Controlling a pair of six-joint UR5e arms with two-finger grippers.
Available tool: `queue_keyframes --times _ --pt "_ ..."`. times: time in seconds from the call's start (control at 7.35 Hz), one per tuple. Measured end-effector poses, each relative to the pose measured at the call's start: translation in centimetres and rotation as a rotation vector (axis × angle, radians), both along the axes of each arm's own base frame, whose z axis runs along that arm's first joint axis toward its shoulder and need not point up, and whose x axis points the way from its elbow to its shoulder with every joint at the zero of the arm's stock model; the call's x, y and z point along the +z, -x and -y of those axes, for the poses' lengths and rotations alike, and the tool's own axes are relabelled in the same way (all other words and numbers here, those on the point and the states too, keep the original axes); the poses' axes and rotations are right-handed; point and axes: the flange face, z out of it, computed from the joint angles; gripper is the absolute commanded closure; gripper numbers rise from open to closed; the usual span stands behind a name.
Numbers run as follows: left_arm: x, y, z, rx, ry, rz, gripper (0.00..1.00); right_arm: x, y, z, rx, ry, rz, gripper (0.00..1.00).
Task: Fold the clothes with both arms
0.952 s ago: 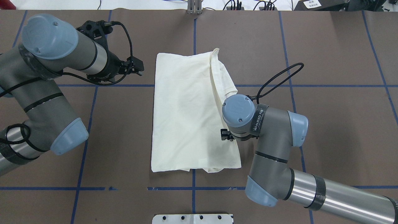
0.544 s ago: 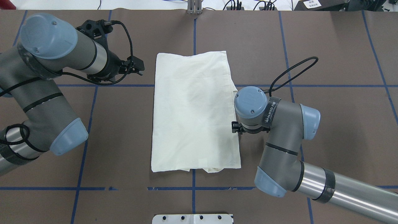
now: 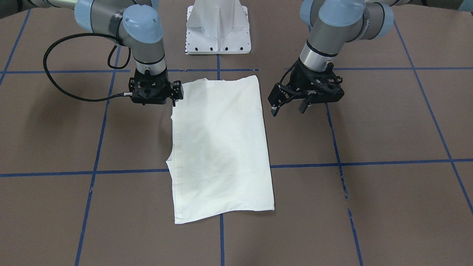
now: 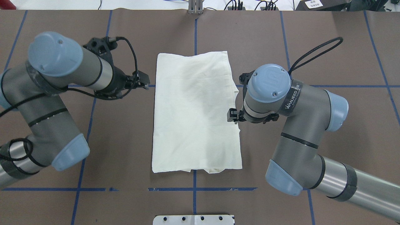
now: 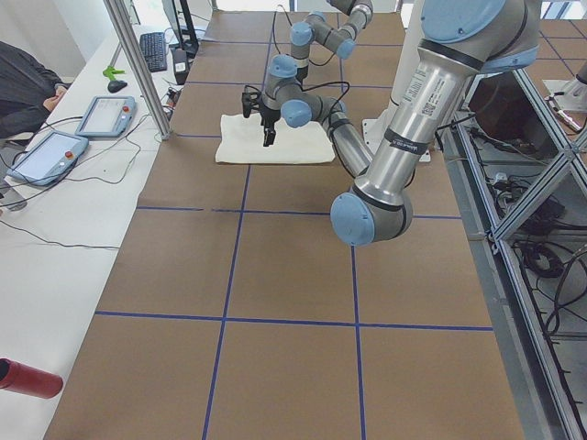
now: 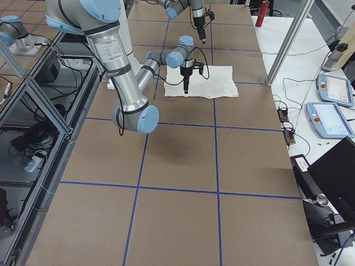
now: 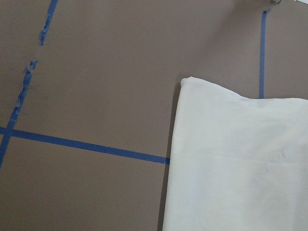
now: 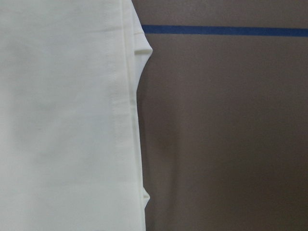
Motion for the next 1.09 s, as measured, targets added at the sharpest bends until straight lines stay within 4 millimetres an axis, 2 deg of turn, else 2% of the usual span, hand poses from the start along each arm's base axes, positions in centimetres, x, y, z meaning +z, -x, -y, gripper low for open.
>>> queue_keyframes --times 0.27,0.54,0.68,0.82,0.95,1.09 --pt "1.2 -5.5 -6.8 -0.023 0.185 -0.101 0.00 -2.2 -1.6 -1.0 -0.001 -0.031 0.054 0.00" --pt "1.8 -10.4 -13.1 -0.059 0.305 -0.099 0.02 -2.6 -1.5 -1.7 -0.006 -0.043 0.081 0.00" --pt "2.4 -12.0 -15.2 -0.071 0.345 -0.062 0.03 -2.5 -1.4 -1.9 -0.006 -0.048 0.090 0.00" --pt "3.1 -13.0 -16.5 -0.075 0.368 -0.022 0.05 -2.5 -1.3 -2.0 -0.007 -0.051 0.095 0.00" --pt "3.7 -13.5 -17.2 -0.076 0.380 0.005 0.08 -2.6 -1.3 -2.0 -0.007 -0.052 0.097 0.00" --pt "4.1 -13.8 -17.4 -0.078 0.386 0.020 0.17 -2.6 -1.3 -2.0 -0.007 -0.052 0.098 0.00"
